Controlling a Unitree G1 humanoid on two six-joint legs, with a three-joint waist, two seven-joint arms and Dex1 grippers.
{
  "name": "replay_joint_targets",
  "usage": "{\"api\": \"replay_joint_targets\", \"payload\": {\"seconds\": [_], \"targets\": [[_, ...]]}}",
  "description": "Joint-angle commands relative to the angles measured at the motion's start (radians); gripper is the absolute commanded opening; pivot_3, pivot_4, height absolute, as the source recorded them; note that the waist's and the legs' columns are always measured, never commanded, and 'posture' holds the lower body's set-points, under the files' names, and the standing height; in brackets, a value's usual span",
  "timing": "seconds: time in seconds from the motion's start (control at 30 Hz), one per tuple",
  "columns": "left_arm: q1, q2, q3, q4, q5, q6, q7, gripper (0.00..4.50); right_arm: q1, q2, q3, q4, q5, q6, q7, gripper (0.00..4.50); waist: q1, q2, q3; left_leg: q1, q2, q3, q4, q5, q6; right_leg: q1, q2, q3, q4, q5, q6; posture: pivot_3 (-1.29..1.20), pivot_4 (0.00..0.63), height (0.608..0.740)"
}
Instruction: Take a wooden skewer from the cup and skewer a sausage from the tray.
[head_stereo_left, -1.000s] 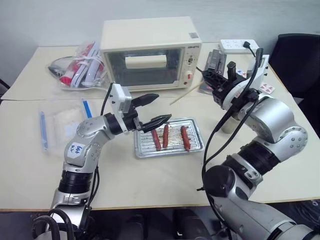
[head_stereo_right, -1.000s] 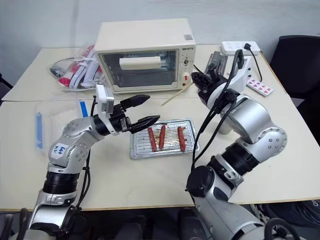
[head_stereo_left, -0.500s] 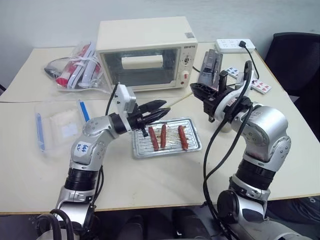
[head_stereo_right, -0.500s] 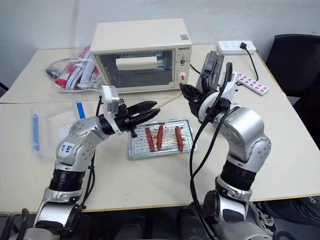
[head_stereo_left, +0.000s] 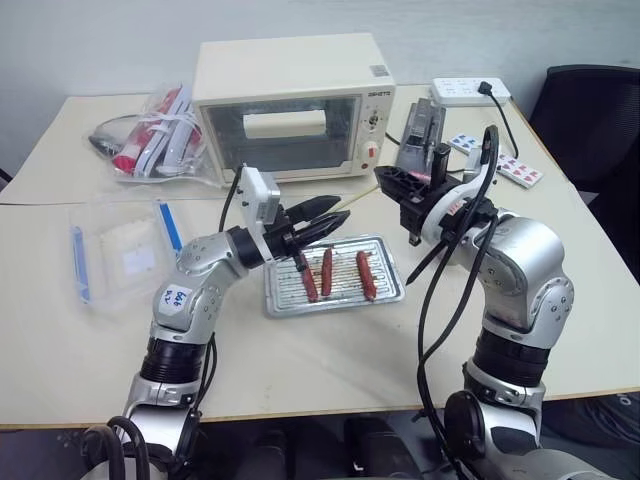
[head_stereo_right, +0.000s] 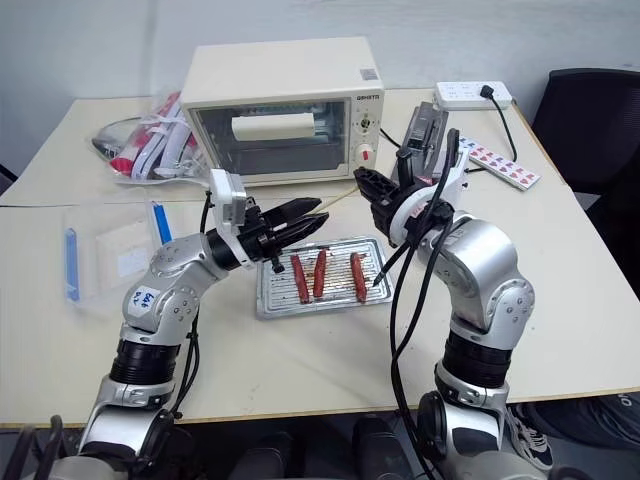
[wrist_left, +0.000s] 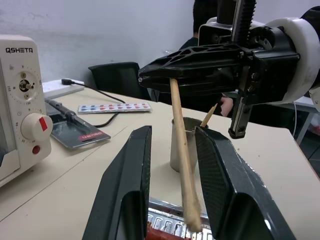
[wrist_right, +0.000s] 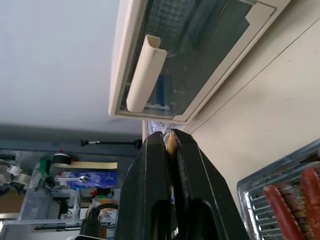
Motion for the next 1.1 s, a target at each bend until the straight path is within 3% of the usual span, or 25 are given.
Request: {"api": "replay_joint_targets", "payload": {"seconds": [0.03, 0.3, 0.6, 0.73, 0.87, 1.0, 1.1], "targets": [[0.002, -0.014, 0.007, -0.042, -0.005, -0.008, 0.023, 1.43, -0.012, -0.006, 0.027, -0.059, 0.023, -0.043, -0.004, 0.00, 0.000, 0.000, 0.000, 0.000, 0.000, 0.000, 0.000, 0.000, 0.000, 0.000, 0.000, 0.000, 0.000, 0.000, 0.000, 0.00, 0.150, 0.740], [0.010, -0.010, 0.012, -0.059, -0.011, 0.003, 0.038, 0.04, -0.010, -0.024, 0.042, -0.067, 0.023, -0.075, -0.002, 0.00, 0.002, 0.000, 0.000, 0.000, 0.000, 0.000, 0.000, 0.000, 0.000, 0.000, 0.000, 0.000, 0.000, 0.000, 0.000, 0.00, 0.150, 0.740], [-0.005, -0.008, 0.017, -0.051, -0.001, 0.002, 0.053, 0.04, -0.005, -0.040, 0.041, -0.076, 0.023, -0.079, 0.011, 0.00, 0.003, 0.000, 0.000, 0.000, 0.000, 0.000, 0.000, 0.000, 0.000, 0.000, 0.000, 0.000, 0.000, 0.000, 0.000, 0.00, 0.150, 0.740], [-0.008, -0.006, 0.013, -0.050, 0.002, 0.003, 0.055, 0.00, 0.008, -0.052, 0.039, -0.086, 0.023, -0.066, 0.024, 0.95, 0.005, 0.000, 0.000, 0.000, 0.000, 0.000, 0.000, 0.000, 0.000, 0.000, 0.000, 0.000, 0.000, 0.000, 0.000, 0.00, 0.150, 0.740], [-0.010, 0.012, 0.021, -0.049, -0.002, 0.008, 0.048, 0.00, 0.025, -0.180, 0.058, -0.061, 0.023, -0.006, 0.052, 1.93, 0.019, 0.000, 0.000, 0.000, 0.000, 0.000, 0.000, 0.000, 0.000, 0.000, 0.000, 0.000, -0.001, 0.000, 0.000, 0.00, 0.150, 0.740], [0.010, 0.086, 0.048, -0.070, -0.017, 0.037, 0.011, 0.00, 0.052, -0.454, 0.116, -0.039, -0.115, 0.159, 0.186, 1.93, 0.026, 0.000, 0.000, 0.000, 0.000, 0.001, 0.000, 0.000, 0.001, 0.000, 0.000, 0.000, -0.002, 0.000, 0.000, 0.00, 0.150, 0.740], [0.040, 0.161, 0.070, -0.103, -0.039, 0.071, -0.029, 0.00, 0.076, -0.591, 0.189, -0.071, -0.265, 0.242, 0.309, 1.93, 0.030, 0.000, 0.000, 0.000, 0.000, 0.000, 0.000, -0.001, 0.001, 0.002, 0.000, 0.000, -0.004, 0.000, 0.000, 0.00, 0.150, 0.740]]}}
